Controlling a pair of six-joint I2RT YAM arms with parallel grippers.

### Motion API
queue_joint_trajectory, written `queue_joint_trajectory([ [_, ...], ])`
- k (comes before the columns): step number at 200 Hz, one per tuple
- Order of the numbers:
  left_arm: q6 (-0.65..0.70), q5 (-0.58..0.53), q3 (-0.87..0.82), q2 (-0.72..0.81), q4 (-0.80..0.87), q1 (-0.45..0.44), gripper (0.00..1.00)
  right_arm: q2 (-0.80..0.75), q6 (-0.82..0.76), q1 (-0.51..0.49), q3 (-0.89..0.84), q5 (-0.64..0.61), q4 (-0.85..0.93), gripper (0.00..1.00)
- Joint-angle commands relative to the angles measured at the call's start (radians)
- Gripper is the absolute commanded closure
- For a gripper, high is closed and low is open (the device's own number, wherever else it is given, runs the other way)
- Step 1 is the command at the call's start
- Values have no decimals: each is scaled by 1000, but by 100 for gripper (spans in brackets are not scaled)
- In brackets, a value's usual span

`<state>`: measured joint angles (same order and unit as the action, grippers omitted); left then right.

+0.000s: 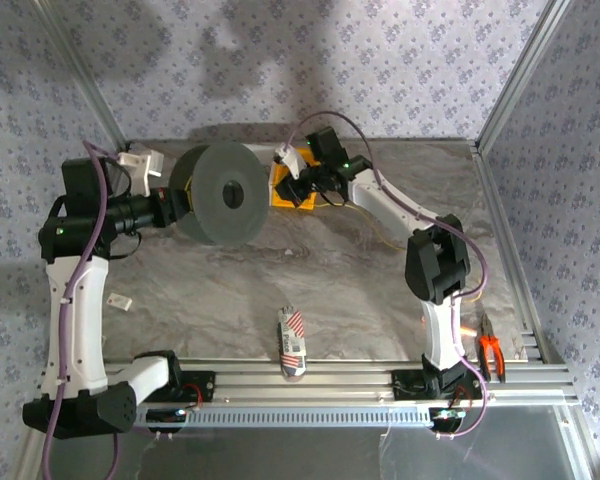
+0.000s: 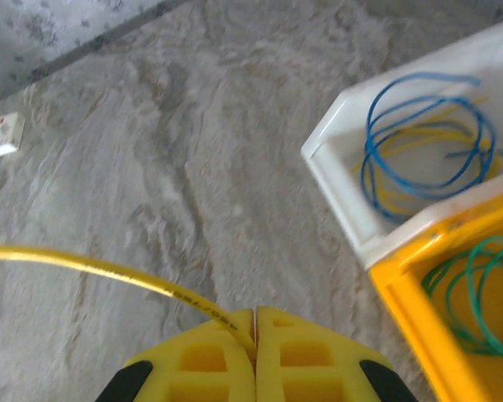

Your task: Wrap the cables

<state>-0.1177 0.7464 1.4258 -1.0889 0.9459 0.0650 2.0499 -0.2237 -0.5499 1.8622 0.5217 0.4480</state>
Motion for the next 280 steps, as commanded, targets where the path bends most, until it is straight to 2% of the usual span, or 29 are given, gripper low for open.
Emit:
queue_joint_trajectory([
  [1,90,136,-1,12,81,-12,100,82,55,49,139,-136,67,100],
  [36,127,67,-37,-15,108,-46,100,166,40,55,363,-41,147,100],
  [52,147,29,-40,-34,121,-70,100,182,12,46,423,-35,188,100],
  [93,175,-171,-7,-75,169,-103,100,212,-34,44,526,-14,275,100],
  [104,177,-217,10,-74,167,-103,100,213,-51,47,508,5,292,88],
  [126,170,-285,45,-78,156,-103,100,201,-76,59,432,59,307,71],
  [166,135,-425,24,-81,93,-103,100,112,-118,105,244,127,286,49],
  [198,110,-521,-46,-66,23,-103,100,-14,-169,163,90,168,274,19],
  [227,107,-549,-61,-72,11,-103,100,-101,-232,215,5,183,308,11],
  [256,108,-552,-58,-81,5,-103,100,-159,-307,246,-71,221,362,10],
  [280,108,-551,-63,-84,4,-103,100,-168,-388,224,-166,175,384,11],
])
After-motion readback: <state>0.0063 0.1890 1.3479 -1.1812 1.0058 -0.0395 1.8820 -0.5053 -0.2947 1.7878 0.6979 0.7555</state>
